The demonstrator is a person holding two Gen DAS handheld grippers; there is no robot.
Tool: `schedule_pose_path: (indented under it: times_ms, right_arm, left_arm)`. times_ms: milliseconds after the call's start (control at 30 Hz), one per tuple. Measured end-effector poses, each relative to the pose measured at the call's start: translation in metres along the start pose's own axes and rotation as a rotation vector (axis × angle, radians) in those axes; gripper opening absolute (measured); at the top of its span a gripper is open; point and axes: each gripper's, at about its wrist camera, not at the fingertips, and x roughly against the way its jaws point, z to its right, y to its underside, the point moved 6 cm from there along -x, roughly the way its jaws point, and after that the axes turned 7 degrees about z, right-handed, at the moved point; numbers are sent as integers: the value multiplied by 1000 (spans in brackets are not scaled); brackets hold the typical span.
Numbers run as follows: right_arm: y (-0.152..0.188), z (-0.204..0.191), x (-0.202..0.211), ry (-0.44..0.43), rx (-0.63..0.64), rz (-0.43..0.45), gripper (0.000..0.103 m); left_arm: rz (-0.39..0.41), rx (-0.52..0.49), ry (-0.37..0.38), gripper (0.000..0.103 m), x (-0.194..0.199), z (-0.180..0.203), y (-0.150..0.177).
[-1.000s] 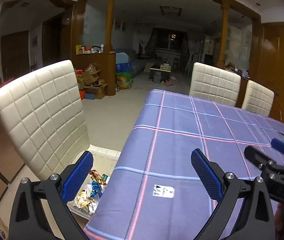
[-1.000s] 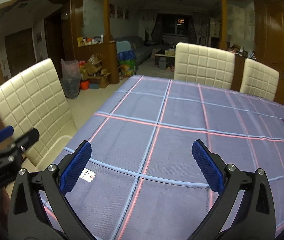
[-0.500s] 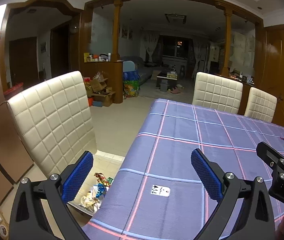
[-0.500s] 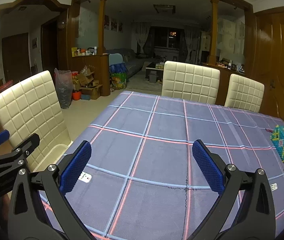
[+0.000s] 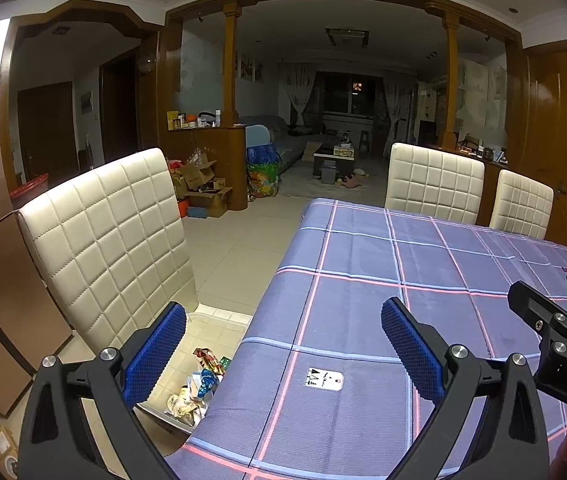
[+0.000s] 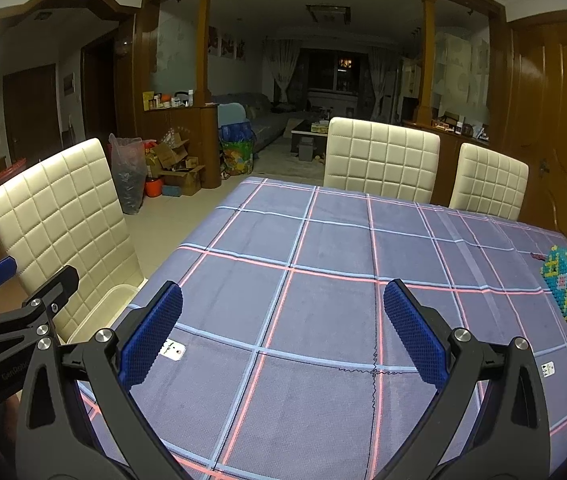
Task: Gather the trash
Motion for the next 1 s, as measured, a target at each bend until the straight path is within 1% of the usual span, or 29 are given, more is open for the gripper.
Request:
schedule_pose_path:
  times_ms: [467,733,867,1000]
  right_arm:
    - [1,-1,1,-3,-1,0,99]
    - [1,-3,1,-6,-2,-4,99]
    - [1,-5,1,-4,-2,-1,99]
    - [1,-6,0,-4,-9,-5,99]
  left_arm:
    - [-4,-12,-5,96,-1,0,1]
    - [15,-36,-8,96,0,3,-1]
    - [11,-38,9,96,-1,4,0]
    - [35,-54,11,96,1,7,-1]
